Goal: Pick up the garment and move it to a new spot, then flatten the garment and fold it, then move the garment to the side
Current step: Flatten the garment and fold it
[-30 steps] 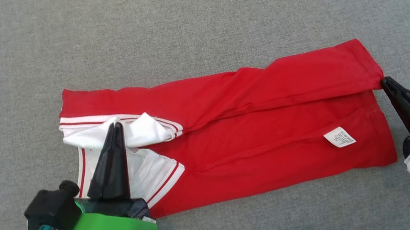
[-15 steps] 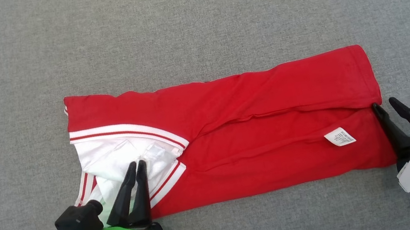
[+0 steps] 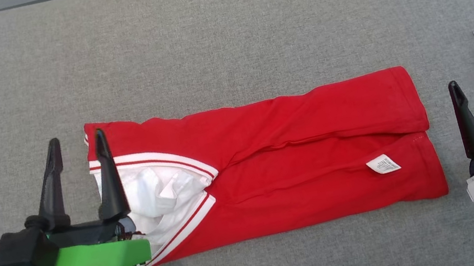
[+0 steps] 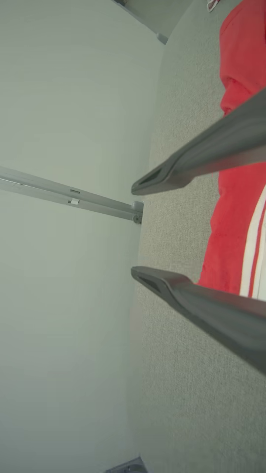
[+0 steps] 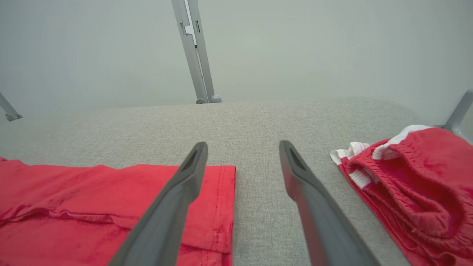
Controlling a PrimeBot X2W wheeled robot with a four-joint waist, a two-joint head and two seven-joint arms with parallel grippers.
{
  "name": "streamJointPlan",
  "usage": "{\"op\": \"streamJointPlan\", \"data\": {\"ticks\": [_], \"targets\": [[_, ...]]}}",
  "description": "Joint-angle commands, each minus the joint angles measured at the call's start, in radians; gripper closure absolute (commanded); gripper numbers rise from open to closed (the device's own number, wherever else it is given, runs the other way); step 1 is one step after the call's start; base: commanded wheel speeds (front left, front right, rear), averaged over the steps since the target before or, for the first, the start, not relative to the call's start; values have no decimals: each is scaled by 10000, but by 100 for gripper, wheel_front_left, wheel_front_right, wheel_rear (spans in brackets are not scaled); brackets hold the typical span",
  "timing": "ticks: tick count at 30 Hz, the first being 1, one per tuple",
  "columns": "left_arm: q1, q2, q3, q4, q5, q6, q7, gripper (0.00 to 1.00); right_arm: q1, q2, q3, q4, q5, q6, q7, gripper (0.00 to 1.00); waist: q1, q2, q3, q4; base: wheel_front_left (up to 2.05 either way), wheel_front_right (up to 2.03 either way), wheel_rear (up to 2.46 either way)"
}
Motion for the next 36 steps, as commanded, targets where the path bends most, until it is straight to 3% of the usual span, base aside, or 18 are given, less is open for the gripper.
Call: {"op": "streamJointPlan", "data": {"ticks": [1, 12, 19, 36], "targets": [[125, -41, 103, -11, 129, -55, -54, 0, -87, 36, -62, -40, -119, -8, -96, 0, 1, 0, -200, -36, 0, 0, 0], [1075, -489, 1891, 584, 1427, -1154, -45, 0, 213, 673, -56, 218, -944, -8, -115, 0, 1, 0, -1478, -106, 0, 0, 0], [1726, -359, 1847, 1649, 1508, -1826, -47, 0, 680, 766, 183, 569, -1028, -8, -109, 0, 1, 0, -2083, -224, 0, 0, 0], [1787, -424, 1850, 2256, 1391, -2000, -46, 0, 998, 826, 111, 656, -889, -8, -4, 0, 1, 0, -2304, -105, 0, 0, 0]]}}
